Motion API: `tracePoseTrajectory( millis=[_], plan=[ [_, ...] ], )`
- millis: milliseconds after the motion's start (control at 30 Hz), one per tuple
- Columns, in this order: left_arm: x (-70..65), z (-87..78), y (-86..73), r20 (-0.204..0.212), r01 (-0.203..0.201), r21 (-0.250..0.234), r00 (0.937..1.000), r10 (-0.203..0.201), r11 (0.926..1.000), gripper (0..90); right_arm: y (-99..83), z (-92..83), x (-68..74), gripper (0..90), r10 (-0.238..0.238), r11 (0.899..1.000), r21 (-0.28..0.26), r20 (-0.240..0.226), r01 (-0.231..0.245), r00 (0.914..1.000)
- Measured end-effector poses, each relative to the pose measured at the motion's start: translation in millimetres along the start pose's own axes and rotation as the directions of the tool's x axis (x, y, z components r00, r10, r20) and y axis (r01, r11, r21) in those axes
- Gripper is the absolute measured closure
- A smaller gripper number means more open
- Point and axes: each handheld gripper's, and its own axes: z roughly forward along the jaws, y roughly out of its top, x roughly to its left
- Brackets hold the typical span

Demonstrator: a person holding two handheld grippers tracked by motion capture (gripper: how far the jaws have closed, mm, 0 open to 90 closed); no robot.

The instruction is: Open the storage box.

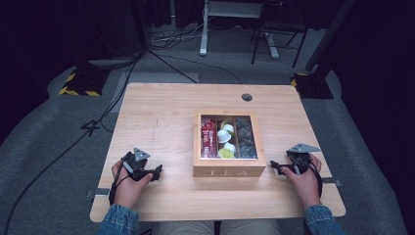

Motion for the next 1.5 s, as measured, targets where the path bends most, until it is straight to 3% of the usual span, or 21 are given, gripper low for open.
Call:
tracePoseTrajectory(
  millis=[267,767,1000,1200,1400,1500],
  plan=[
    [-0.3,-14.5,7.5,0.009,0.011,-0.019,0.9999,-0.011,0.9998,21.4,0.0,0.0,0.2,13.6,0.0,1.0,-0.001,-0.001,0.0,1.0],
    [-9.4,-44.8,24.9,0.03,-0.008,-0.083,0.9995,0.011,0.9965,24.1,0.0,0.0,0.2,13.7,0.0,1.0,-0.002,-0.001,0.0,1.0],
    [-26.1,-62.2,37.8,0.071,-0.045,-0.123,0.996,0.054,0.9914,26.1,0.0,0.0,0.2,13.6,0.0,1.0,-0.002,-0.001,0.0,1.0],
    [-38.1,-68.5,42.7,0.092,-0.062,-0.129,0.993,0.074,0.9898,25.8,0.0,0.0,0.1,13.7,0.0,1.0,-0.002,-0.001,0.0,1.0],
    [-47.8,-70.9,45.4,0.13,-0.046,-0.154,0.9893,0.066,0.9869,25.3,0.0,0.0,0.2,13.7,0.0,1.0,-0.002,-0.001,0.0,1.0],
    [-60.5,-69.0,46.7,0.176,-0.038,-0.163,0.9822,0.067,0.9859,26.1,0.0,0.0,0.2,13.6,0.0,1.0,-0.002,-0.001,0.0,1.0]
  ],
)
